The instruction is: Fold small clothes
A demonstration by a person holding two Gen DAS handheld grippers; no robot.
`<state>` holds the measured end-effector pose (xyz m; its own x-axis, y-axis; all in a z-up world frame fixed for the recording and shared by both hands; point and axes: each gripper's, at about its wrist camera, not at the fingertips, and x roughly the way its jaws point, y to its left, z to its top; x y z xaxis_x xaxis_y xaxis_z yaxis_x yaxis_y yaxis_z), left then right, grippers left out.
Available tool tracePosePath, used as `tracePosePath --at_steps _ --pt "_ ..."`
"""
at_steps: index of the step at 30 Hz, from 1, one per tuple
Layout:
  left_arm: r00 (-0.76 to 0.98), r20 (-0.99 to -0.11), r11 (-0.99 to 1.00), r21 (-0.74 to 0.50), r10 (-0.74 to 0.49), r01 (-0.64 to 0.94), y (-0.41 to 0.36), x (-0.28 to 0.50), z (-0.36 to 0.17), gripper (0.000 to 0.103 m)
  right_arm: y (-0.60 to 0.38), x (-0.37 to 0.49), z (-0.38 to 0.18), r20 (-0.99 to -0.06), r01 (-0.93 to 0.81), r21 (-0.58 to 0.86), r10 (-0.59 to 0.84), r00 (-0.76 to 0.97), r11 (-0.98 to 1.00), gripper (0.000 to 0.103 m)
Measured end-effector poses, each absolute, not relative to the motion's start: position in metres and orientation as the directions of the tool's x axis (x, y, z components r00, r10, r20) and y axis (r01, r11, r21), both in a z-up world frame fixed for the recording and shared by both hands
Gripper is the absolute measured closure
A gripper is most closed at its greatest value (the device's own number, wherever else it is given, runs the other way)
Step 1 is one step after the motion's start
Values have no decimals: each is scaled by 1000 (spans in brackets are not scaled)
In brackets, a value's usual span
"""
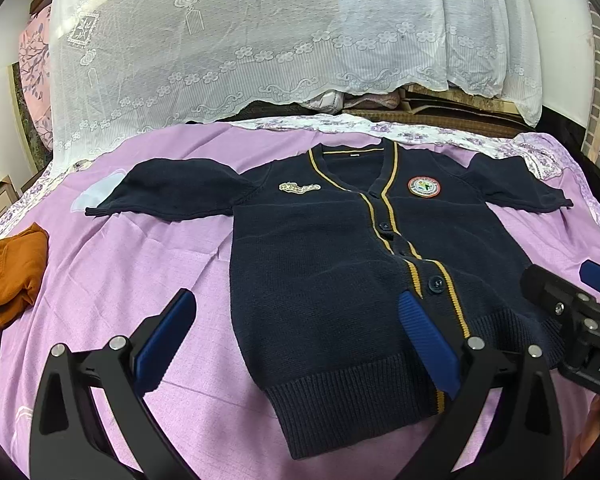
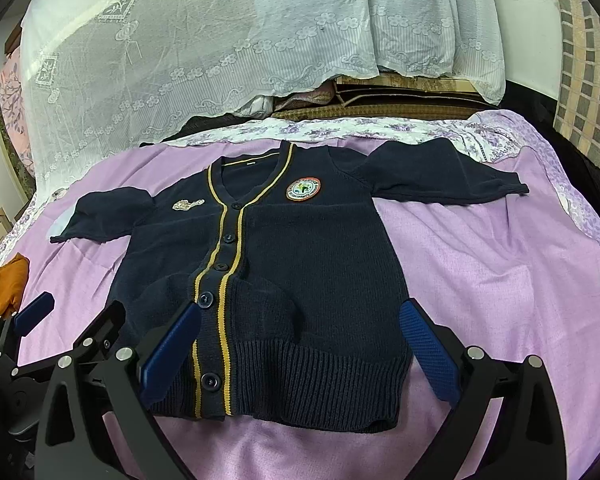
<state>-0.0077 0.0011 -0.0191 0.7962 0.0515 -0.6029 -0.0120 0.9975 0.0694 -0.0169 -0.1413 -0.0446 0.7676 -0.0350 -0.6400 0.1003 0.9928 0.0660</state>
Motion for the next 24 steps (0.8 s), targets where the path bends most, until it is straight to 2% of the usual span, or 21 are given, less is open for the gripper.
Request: tracePosePath --at_steps 24 --pt "794 -605 998 67 50 -12 5 -8 -20 4 -142 -16 -45 -643 105 70 -36 765 992 3"
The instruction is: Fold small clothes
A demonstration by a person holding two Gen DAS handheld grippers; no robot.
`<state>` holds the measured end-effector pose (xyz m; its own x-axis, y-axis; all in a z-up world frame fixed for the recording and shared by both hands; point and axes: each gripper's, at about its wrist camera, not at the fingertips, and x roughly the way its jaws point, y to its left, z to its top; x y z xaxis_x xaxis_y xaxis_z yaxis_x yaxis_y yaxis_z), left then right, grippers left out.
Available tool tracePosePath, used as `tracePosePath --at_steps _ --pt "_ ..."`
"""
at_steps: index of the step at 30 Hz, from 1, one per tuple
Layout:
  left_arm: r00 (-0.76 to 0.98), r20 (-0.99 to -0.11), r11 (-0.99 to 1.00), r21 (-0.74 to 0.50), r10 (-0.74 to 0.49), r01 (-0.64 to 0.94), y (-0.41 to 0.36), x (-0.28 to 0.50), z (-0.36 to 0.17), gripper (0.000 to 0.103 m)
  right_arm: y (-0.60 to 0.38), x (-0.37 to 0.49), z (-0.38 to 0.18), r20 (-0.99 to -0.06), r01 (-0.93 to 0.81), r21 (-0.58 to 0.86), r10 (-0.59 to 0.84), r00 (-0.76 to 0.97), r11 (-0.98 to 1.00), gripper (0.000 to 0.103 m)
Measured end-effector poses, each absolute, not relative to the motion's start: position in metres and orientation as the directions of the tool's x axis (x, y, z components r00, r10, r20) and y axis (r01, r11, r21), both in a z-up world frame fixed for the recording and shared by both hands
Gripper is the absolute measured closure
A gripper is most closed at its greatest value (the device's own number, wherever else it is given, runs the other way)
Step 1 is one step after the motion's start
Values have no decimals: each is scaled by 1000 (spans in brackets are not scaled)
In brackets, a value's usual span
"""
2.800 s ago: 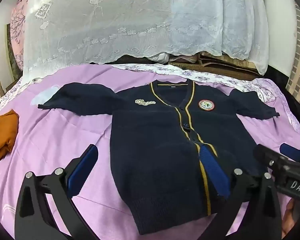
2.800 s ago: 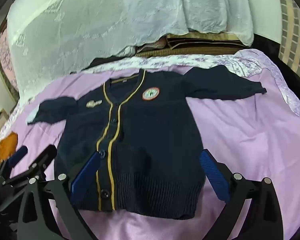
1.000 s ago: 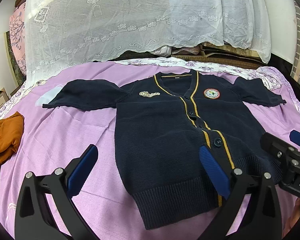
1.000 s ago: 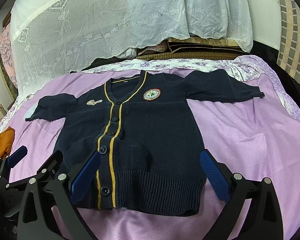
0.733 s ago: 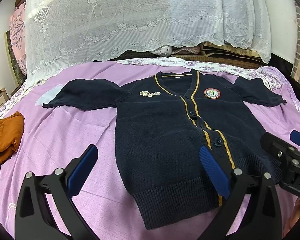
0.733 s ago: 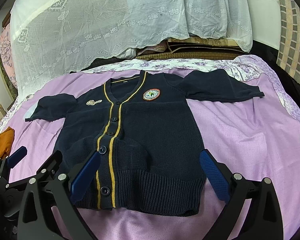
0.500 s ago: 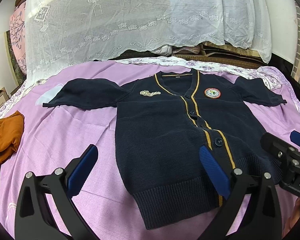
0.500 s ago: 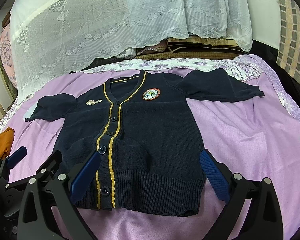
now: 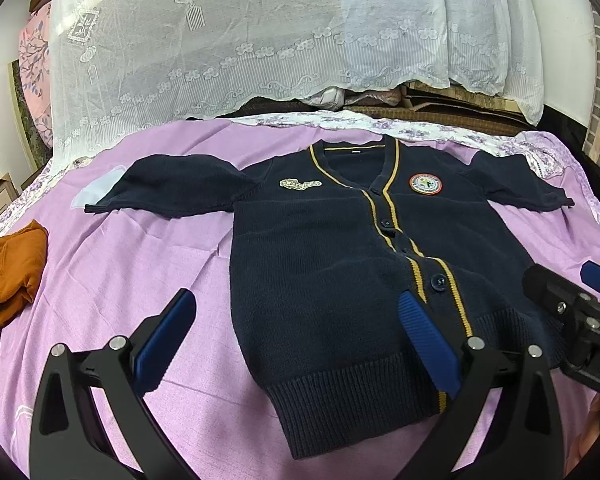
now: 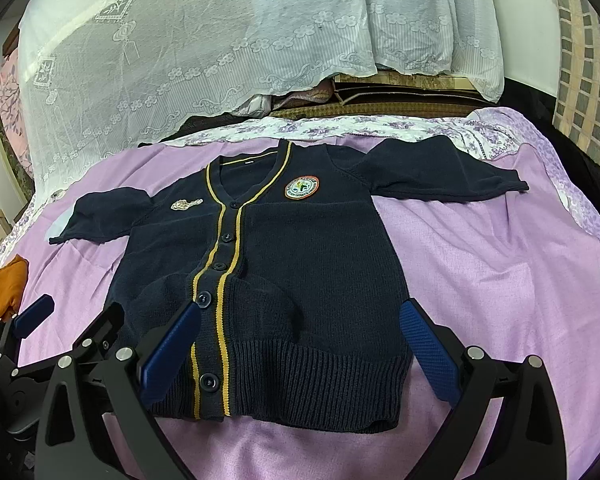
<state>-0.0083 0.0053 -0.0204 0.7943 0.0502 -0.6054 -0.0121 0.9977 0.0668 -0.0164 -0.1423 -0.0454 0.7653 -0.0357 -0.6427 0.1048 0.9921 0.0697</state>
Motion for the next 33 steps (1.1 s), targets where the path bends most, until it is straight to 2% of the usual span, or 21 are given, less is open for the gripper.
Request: tracePosePath --at_steps 19,23,28,33 --pt "783 -619 998 67 58 -21 11 -4 -30 4 -149 -14 -53 -633 117 100 -28 773 988 3" --pt "774 -629 997 71 72 -35 13 0 -32 4 -170 -17 -59 -566 80 271 92 819 959 3" --pt "740 -664 994 86 104 -62 18 12 -40 4 -201 -13 -56 -524 111 402 129 842 909 3" --pt "685 -725 997 40 73 -63 25 29 -45 4 -257 -2 -34 -463 123 554 182 867 823 3"
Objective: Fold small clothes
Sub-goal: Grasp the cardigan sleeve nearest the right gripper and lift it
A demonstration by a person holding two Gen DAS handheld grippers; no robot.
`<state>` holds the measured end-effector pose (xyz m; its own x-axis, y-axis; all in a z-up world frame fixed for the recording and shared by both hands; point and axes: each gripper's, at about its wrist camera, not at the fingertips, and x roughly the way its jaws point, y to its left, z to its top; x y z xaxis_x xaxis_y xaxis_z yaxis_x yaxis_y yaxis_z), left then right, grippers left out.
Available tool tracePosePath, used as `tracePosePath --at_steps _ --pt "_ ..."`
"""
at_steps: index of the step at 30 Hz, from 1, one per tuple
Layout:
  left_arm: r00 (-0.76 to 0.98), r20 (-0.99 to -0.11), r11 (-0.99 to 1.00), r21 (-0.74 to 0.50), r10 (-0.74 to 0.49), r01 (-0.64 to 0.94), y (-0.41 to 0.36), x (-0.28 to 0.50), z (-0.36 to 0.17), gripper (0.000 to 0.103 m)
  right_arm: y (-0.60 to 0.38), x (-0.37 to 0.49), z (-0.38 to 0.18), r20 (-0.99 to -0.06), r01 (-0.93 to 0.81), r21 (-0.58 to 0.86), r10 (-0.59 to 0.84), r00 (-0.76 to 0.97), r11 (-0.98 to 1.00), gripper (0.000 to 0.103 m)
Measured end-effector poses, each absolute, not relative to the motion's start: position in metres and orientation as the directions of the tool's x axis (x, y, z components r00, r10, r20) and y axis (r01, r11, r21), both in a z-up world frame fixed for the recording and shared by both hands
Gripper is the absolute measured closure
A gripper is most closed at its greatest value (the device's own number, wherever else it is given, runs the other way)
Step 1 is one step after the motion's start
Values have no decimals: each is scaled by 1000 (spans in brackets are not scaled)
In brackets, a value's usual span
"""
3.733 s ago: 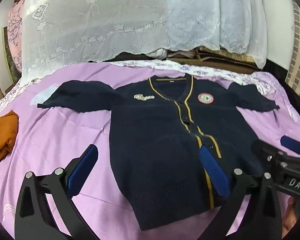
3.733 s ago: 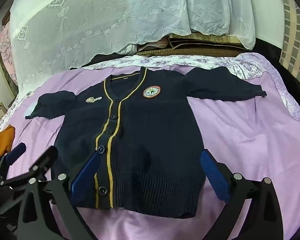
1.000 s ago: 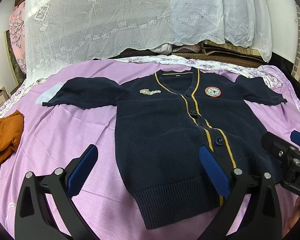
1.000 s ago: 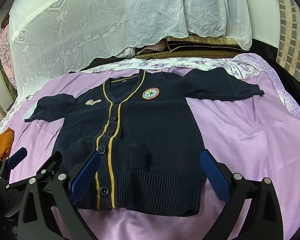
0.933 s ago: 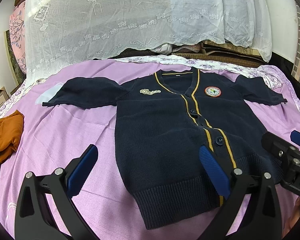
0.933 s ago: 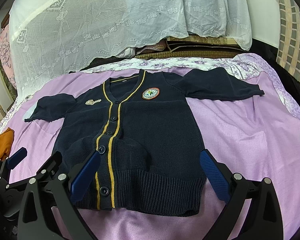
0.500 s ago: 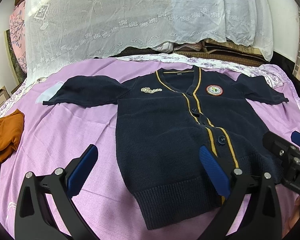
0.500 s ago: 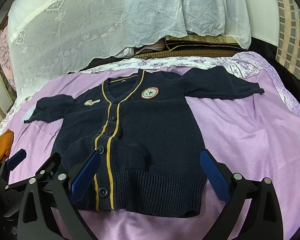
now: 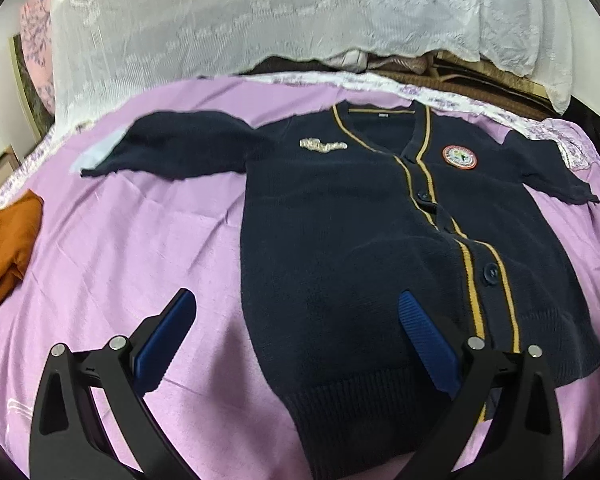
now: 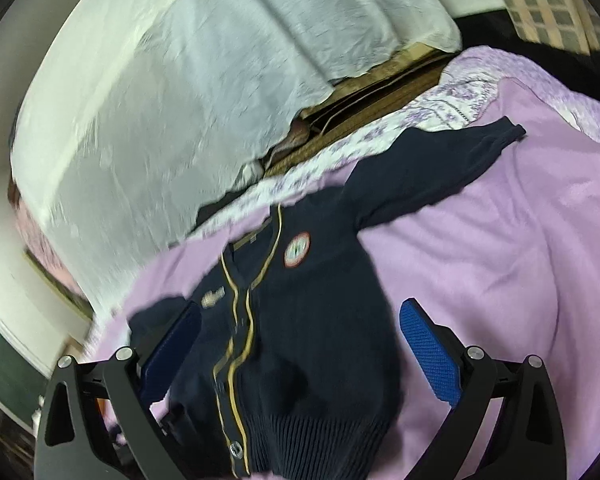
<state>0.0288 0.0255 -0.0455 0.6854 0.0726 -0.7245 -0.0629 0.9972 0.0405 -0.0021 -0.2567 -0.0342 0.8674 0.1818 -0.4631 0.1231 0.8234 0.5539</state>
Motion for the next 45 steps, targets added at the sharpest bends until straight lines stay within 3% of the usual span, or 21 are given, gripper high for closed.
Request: tracePosePath --at_steps 7,12,16,22,25,36,39,41,45 --pt "653 -757 999 49 25 19 -9 77 -23 4 -340 47 -18 -385 158 757 237 892 633 4" --pt "643 -766 998 23 -19 57 -52 120 -3 4 -371 90 -37 -318 167 869 265 910 465 13" --pt "642 -766 998 8 -36 65 -80 156 -5 4 -378 118 -71 -325 205 908 304 896 365 25" --pt "532 -847 999 0 -17 32 -76 184 -81 4 -410 112 -113 -392 307 889 218 894 340 29" --pt "556 -828 997 -58 -74 47 -69 178 -74 4 -438 112 -125 -388 333 900 174 905 280 36" --pt "556 -830 998 -13 -43 57 -73 175 -78 4 -498 140 -114 -458 416 854 74 886 314 41" --pt "555 -831 998 -7 -37 57 -73 176 -78 4 -508 146 -114 -469 426 836 46 882 345 52" --pt "555 -831 998 -4 -35 58 -73 176 -79 4 -513 145 -120 -477 435 824 31 878 364 66" --pt "555 -831 998 -2 -34 59 -73 177 -79 4 -518 151 -118 -490 441 800 18 872 406 71"
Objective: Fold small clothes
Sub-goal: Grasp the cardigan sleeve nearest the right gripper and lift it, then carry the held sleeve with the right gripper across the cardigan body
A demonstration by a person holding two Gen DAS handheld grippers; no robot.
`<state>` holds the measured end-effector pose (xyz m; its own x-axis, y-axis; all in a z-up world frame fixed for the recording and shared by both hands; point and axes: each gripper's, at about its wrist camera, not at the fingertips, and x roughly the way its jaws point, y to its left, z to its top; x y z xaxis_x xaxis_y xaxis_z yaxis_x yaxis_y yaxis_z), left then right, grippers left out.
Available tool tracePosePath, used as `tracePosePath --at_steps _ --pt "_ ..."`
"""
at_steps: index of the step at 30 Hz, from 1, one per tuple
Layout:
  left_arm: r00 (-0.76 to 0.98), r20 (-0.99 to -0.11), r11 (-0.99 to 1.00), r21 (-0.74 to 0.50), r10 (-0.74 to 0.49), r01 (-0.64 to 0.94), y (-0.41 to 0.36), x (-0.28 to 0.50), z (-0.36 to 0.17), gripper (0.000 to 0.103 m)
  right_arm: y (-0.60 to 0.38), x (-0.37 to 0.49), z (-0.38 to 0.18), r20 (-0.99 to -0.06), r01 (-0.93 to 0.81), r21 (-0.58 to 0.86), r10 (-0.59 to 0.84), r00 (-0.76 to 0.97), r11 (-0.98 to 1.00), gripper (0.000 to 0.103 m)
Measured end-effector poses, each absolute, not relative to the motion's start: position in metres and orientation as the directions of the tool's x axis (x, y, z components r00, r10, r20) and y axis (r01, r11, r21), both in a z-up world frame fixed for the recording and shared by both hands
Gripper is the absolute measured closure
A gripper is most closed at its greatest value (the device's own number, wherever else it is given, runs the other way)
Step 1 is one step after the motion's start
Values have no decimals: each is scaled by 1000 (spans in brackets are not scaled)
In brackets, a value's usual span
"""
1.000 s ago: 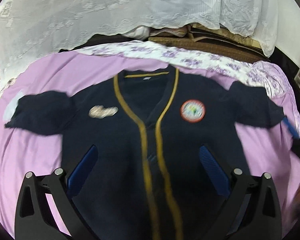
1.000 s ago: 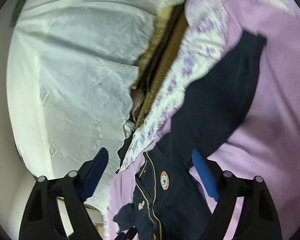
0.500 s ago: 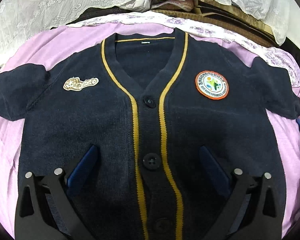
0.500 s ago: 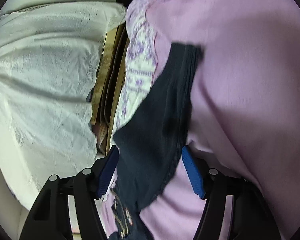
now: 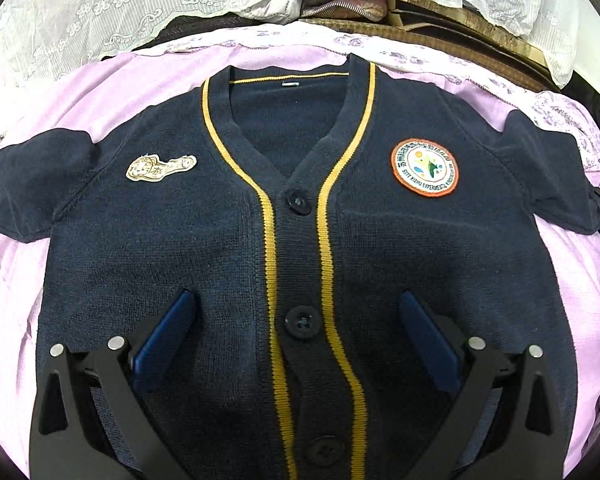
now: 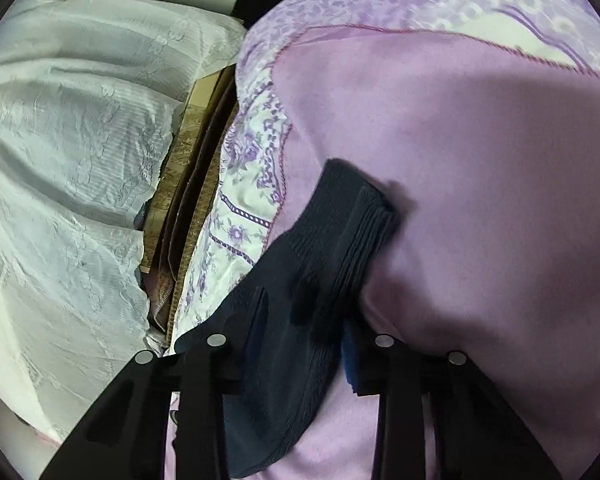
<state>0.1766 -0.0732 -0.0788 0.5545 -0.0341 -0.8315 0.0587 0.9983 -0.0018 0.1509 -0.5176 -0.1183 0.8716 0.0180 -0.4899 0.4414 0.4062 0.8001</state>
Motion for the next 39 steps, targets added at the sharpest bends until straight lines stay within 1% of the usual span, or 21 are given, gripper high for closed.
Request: tracePosePath --at_steps 3,4,5,6,11,14,16,19,21,22,23,24,26,28,30,33,34,36,37,38,39 --pt "554 -832 998 -2 -34 59 -73 177 -79 4 -517 150 -116 -487 434 796 20 873 421 73" --pt "554 -832 998 -2 -34 59 -73 176 -79 4 -516 150 -116 -484 430 797 22 875 423 79" --pt "554 -832 998 -3 -35 59 -73 177 -79 4 -515 149 -114 -477 425 800 20 878 424 90" --pt "554 -832 998 -3 -35 58 -73 176 -79 4 -515 147 -113 -470 420 804 18 882 421 92" --pt "554 -832 998 -4 -36 59 -73 176 -79 4 -522 123 -100 -399 373 849 -10 917 375 94" --pt "554 -832 998 -4 -36 59 -73 176 -79 4 -524 105 -88 -384 376 853 -52 922 363 95" --pt "554 -832 998 -4 -35 58 -73 176 -79 4 -523 100 -83 -392 389 838 -72 917 383 95" --pt "554 -832 998 -4 -36 58 -73 176 -79 4 -521 103 -90 -468 462 787 -93 879 408 95" --pt "554 -832 998 -5 -36 58 -73 176 -79 4 -526 110 -109 -500 483 802 -47 865 352 89" --pt "554 -832 998 -4 -36 58 -73 176 -79 4 -528 111 -114 -502 481 814 -24 865 324 84" --pt "554 -832 998 -4 -35 58 -73 176 -79 4 -531 110 -120 -478 457 843 6 878 282 76" --pt "554 -832 998 -3 -35 58 -74 176 -79 4 -533 109 -121 -454 433 861 17 891 268 74" --pt "553 -832 998 -4 -35 58 -73 176 -79 4 -531 110 -116 -444 422 859 12 896 289 66" --pt "553 -832 998 -4 -35 58 -73 176 -79 4 -525 116 -113 -457 427 843 15 889 327 63" --pt "553 -832 998 -4 -35 58 -73 176 -79 4 -519 121 -110 -463 426 832 20 886 354 63" --pt "553 -832 998 -4 -35 58 -73 176 -79 4 -516 129 -106 -490 450 790 -11 871 416 64" --pt "553 -832 998 -4 -35 58 -73 176 -79 4 -515 134 -108 -502 457 768 -21 864 448 64" --pt "553 -832 998 -4 -35 58 -73 176 -79 4 -513 139 -110 -517 471 740 -42 855 481 71" --pt "553 -832 998 -4 -35 58 -73 176 -79 4 -513 140 -111 -519 474 732 -50 853 490 76" --pt "553 -832 998 -4 -35 58 -73 176 -79 4 -514 139 -111 -518 473 736 -46 854 485 91" --pt "553 -832 998 -5 -36 58 -73 176 -79 4 -518 136 -112 -504 459 755 -34 863 469 93"
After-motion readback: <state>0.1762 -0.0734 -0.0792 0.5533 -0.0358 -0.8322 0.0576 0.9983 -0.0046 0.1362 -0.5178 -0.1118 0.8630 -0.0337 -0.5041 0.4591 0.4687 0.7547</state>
